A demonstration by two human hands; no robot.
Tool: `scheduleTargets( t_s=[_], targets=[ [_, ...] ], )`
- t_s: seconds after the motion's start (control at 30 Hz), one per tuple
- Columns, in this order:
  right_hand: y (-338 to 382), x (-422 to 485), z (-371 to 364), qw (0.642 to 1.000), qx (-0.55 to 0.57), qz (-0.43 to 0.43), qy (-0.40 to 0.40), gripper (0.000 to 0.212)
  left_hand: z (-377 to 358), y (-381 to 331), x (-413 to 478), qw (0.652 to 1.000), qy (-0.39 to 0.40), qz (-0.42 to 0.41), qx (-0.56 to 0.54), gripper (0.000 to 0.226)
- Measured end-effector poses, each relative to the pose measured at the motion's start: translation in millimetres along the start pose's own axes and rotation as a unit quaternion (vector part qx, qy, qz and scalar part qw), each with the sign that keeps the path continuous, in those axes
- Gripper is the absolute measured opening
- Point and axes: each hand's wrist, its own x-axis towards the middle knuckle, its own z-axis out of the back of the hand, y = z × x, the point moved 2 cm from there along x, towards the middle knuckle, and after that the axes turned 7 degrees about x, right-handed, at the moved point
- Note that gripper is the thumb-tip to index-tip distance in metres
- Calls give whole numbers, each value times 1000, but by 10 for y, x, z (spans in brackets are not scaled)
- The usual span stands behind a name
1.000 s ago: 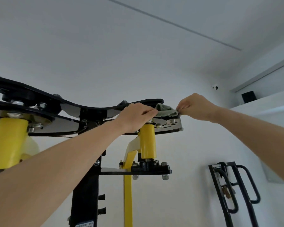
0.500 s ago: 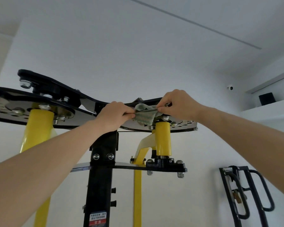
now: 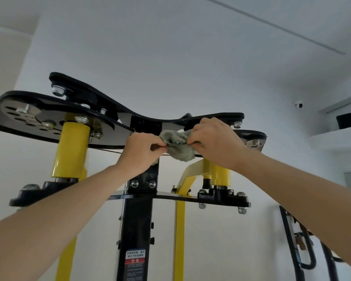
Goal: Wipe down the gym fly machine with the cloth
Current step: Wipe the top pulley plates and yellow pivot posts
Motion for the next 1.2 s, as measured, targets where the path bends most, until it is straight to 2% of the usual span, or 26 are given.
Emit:
scheduleTargets(
  t_s=[0.07,0.13,0.17,0.2,0.27,0.3,0.37,0.43,0.47,0.5,0.57,0.6,0.63,0.7,0.77,0.83,0.97,1.03,1.07,1.13,1.2],
  targets=[
    [89,-98,-74,994,98,-55,2,17,36,-9,-149,991,49,73,-103,14],
    [146,-187,-164,953,249,-170,-2,18,61,-86,-287,957,99,152,-227,21],
    [197,-217,-223,906,353,-232,0,23,79,-121,-354,940,107,183,-268,24],
    [259,-248,-274,840,463,-283,9,31,82,-161,-400,926,109,207,-295,23],
    [461,-254,-393,714,619,-327,35,42,108,-206,-503,898,112,257,-340,17],
    [564,-243,-449,678,657,-326,42,43,122,-215,-541,881,118,283,-359,13],
    [768,-205,-544,651,690,-315,34,43,191,-215,-610,839,135,343,-400,6],
    [922,-155,-612,666,680,-307,10,39,315,-197,-657,784,142,399,-453,14],
    [980,-125,-638,678,668,-307,-3,34,393,-187,-676,774,142,410,-461,16],
    [1022,-95,-662,687,657,-310,-13,29,471,-163,-703,793,140,400,-437,17],
    [1050,-20,-734,681,646,-343,-28,24,629,-100,-777,895,136,301,-299,22],
    [1037,23,-792,664,648,-371,-34,23,719,-85,-818,940,123,241,-209,22],
    [1012,72,-868,639,654,-404,-39,21,828,-83,-853,968,100,190,-127,22],
    [955,178,-1029,580,667,-465,-53,21,1058,-85,-896,993,51,110,-15,22],
    [902,307,-1166,508,697,-499,-81,24,1306,-114,-902,995,21,56,73,23],
    [869,457,-1237,436,734,-511,-102,25,1541,-148,-870,983,-16,12,181,22],
    [894,713,-1295,281,823,-486,-84,31,1826,-234,-757,922,-57,-125,363,21],
    [962,783,-1232,200,875,-437,-64,22,1904,-252,-673,887,-49,-158,432,29],
    [1000,803,-1196,148,898,-409,-61,16,1931,-252,-626,875,-33,-152,459,36],
    [1047,826,-1160,46,929,-358,-77,18,1943,-244,-533,866,20,-97,491,51],
    [1075,826,-1149,-15,938,-332,-95,20,1921,-231,-473,868,72,-19,491,62]
  ],
)
